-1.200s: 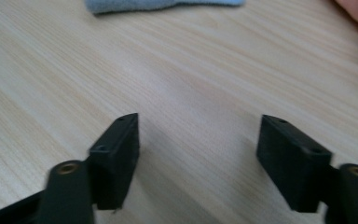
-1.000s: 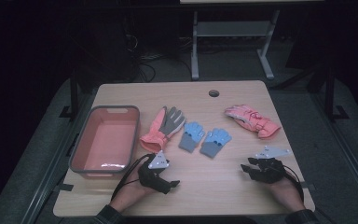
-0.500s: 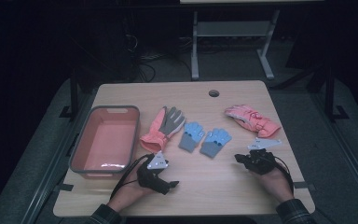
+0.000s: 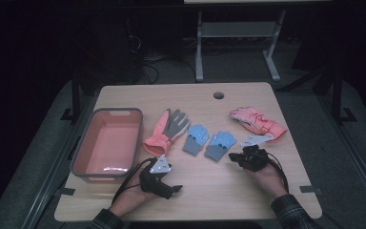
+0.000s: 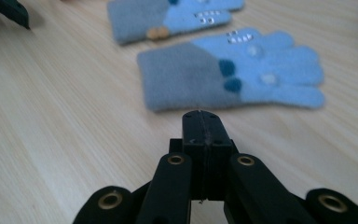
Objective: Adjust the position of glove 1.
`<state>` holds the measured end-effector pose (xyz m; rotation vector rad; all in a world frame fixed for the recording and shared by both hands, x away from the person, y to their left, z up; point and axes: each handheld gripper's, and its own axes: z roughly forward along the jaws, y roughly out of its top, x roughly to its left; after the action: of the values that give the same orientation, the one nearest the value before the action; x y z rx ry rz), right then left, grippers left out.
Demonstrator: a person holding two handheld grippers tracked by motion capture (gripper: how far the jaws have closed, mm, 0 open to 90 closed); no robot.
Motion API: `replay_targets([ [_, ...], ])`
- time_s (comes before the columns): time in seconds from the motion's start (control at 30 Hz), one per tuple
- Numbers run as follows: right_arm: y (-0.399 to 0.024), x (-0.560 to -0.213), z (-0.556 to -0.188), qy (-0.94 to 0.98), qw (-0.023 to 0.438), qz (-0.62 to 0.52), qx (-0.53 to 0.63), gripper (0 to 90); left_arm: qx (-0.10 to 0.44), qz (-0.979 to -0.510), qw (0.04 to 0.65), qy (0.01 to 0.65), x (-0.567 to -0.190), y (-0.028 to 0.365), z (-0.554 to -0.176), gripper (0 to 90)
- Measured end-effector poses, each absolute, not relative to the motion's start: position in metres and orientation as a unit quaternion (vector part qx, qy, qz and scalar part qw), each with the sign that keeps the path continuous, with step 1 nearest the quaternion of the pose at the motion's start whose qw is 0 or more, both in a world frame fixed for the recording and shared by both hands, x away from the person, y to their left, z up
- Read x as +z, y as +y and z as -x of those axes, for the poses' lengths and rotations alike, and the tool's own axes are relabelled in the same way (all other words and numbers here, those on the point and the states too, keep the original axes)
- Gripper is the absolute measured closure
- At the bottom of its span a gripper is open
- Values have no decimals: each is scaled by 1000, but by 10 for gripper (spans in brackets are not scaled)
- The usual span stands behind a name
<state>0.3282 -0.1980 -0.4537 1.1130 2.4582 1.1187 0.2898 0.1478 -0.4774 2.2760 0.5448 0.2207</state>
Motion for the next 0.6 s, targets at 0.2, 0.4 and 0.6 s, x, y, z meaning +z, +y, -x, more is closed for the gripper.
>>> replay_targets([
  [0.2, -187, -452, -337, 838, 115, -370, 383, 899, 86, -895, 384, 212, -477, 148, -290, 126],
  [0.4, -180, -453, -351, 838, 111, -365, 390, 900, 85, -895, 382, 211, -477, 149, -290, 126],
  [0.6, -176, -454, -368, 830, 111, -372, 399, 900, 86, -897, 381, 208, -477, 149, -290, 126],
])
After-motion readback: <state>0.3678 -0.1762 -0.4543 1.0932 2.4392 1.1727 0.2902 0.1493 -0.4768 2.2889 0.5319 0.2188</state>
